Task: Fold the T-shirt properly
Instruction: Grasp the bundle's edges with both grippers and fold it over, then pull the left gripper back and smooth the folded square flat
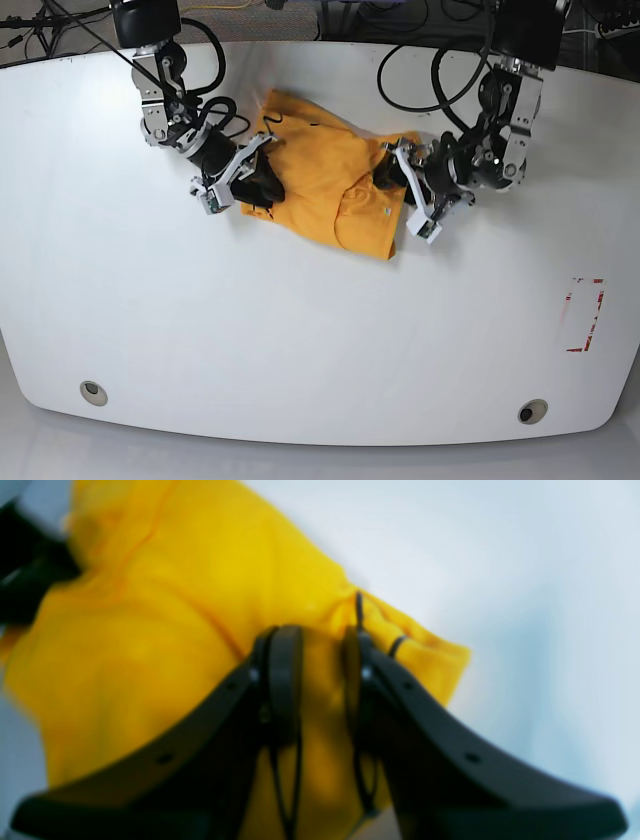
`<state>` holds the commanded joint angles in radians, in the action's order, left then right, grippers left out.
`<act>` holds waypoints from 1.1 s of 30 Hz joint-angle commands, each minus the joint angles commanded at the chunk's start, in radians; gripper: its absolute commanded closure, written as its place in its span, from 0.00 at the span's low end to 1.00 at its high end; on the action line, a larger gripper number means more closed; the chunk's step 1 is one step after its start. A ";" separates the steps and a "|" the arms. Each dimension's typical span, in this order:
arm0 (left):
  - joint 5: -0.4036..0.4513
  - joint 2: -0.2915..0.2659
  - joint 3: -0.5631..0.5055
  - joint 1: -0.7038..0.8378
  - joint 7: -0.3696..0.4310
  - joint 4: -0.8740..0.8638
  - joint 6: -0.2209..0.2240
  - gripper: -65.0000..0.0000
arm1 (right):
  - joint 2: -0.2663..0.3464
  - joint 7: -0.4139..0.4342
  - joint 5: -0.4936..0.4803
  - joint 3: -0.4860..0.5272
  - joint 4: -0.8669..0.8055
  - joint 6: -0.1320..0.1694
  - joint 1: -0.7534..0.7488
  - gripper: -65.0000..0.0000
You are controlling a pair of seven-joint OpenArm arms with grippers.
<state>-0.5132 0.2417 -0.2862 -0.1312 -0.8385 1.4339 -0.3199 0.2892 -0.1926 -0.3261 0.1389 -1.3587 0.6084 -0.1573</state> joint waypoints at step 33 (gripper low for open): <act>-0.006 -0.006 0.035 -0.091 -0.209 0.414 0.000 0.50 | -0.049 -0.322 0.003 0.000 -0.512 -0.104 -0.075 0.79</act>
<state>-0.5194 0.2355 -0.2509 -0.2217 -1.0472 1.8481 -0.3199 0.2401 -0.5148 -0.3230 0.1389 -1.8711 0.5040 -0.2325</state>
